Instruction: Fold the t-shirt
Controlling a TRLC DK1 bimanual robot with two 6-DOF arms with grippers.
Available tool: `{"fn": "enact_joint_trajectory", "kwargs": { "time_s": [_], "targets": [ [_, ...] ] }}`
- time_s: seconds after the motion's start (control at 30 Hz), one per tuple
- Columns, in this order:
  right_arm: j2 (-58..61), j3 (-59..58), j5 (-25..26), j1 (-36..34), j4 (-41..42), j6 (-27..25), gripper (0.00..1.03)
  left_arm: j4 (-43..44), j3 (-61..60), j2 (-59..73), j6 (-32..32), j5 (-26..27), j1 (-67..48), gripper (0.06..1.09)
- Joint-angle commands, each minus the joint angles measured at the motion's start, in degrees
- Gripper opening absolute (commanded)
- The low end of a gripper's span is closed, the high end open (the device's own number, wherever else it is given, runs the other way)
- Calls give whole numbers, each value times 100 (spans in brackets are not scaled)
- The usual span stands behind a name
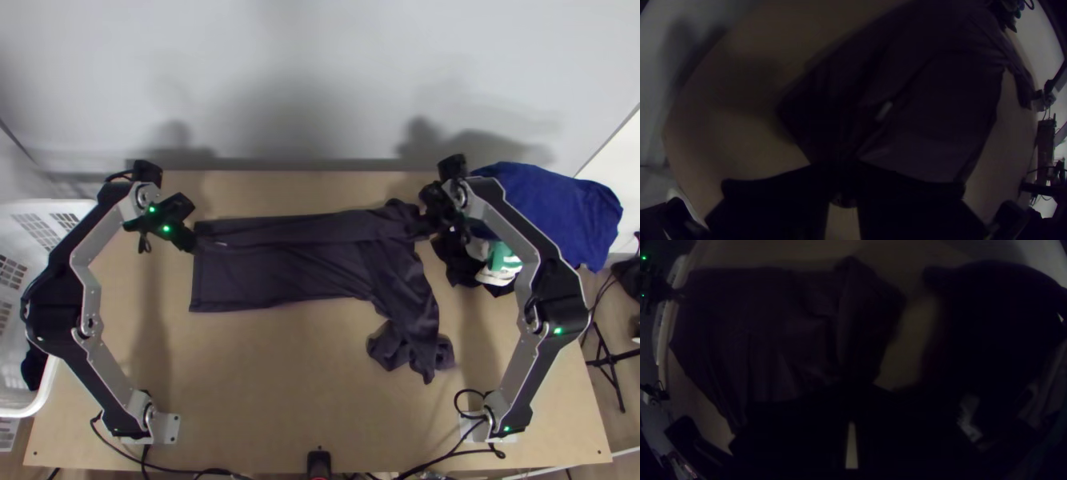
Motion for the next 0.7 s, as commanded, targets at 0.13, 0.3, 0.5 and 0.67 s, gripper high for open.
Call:
{"fn": "enact_joint_trajectory", "kwargs": {
  "time_s": [0.13, 0.3, 0.5, 0.67],
  "targets": [
    [8, -139, 10, 138, 22, 42, 83, 113, -117, -86, -21, -52, -114, 105],
    [-431, -192, 10, 129, -22, -72, 99, 69, 305, -402, -21, -61, 247, 105],
    [-1064, -297, 10, 68, -338, -72, 99, -572, 402, -1246, 498, -122, 80, 104],
    [-1793, -781, 19, 296, -629, -46, 99, -1223, -134, -1800, 955, -166, -623, 104]
  ]
}}
